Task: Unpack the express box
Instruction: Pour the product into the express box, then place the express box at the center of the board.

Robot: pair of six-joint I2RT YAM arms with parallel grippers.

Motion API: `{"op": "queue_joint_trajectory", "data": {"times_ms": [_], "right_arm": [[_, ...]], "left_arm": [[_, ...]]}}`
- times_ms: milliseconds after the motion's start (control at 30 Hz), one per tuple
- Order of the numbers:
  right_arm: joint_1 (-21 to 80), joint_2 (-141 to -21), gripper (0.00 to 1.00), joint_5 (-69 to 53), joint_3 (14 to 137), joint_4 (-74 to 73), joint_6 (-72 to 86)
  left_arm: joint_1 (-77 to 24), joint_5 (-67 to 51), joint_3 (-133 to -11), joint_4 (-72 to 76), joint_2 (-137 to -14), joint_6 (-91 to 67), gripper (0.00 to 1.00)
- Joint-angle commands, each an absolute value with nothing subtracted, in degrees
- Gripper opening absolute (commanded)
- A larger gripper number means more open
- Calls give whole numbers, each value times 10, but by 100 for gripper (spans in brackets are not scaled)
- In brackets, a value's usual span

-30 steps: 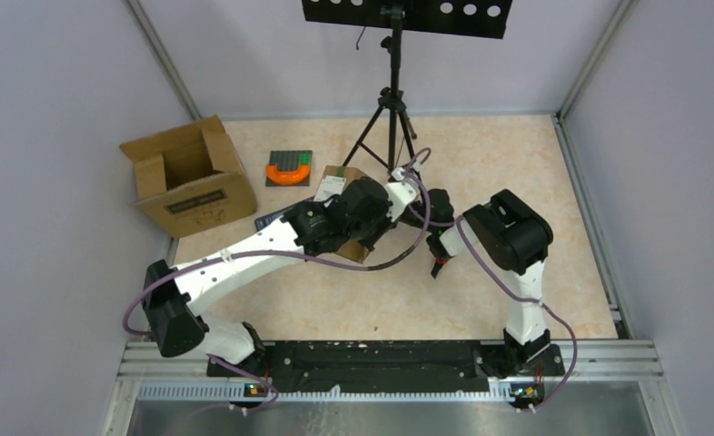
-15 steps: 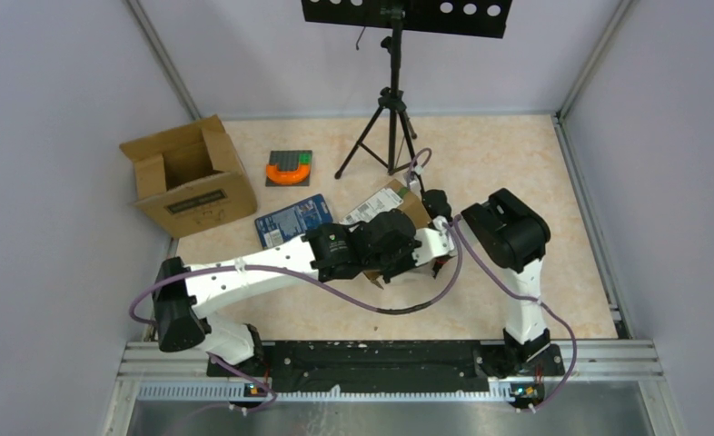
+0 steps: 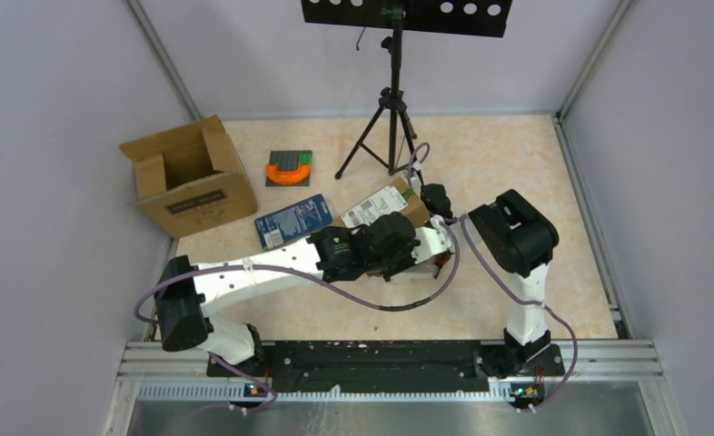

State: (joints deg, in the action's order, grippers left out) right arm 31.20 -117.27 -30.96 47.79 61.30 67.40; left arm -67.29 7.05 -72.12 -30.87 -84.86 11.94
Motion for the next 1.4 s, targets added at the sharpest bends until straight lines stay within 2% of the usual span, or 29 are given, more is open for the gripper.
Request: {"op": "queue_joint_trajectory", "data": {"times_ms": [0,233,400,633,833,1100,1133,1233,1267,1367], "right_arm": [[301,-1073,33,-284,482,586,614],[299,-915,34,-183,404,439,562],[300,-795,36,-109,348,347,543],[304,-662,38,-41,342,184,495],[304,-581,40,-15,355,88,452],[309,-546,45,-5,374,15,422],[311,-546,49,-3,379,6,417],[316,-539,53,-2,389,-16,409],[316,-538,54,-2,392,-20,408],[322,-537,56,12,403,-31,401]], "left_arm": [[-622,102,-708,-252,-792,73,0],[-507,66,-716,-235,-713,-64,0],[-484,85,-711,-232,-696,-108,0],[-431,69,-730,-282,-706,-210,0],[-335,-87,-663,-238,-697,-270,0],[-232,-253,-566,-186,-743,-321,0],[-228,-256,-567,-191,-750,-317,3],[-215,-251,-577,-214,-757,-305,18],[-211,-248,-578,-216,-756,-302,28],[-205,-237,-587,-232,-756,-286,45]]}}
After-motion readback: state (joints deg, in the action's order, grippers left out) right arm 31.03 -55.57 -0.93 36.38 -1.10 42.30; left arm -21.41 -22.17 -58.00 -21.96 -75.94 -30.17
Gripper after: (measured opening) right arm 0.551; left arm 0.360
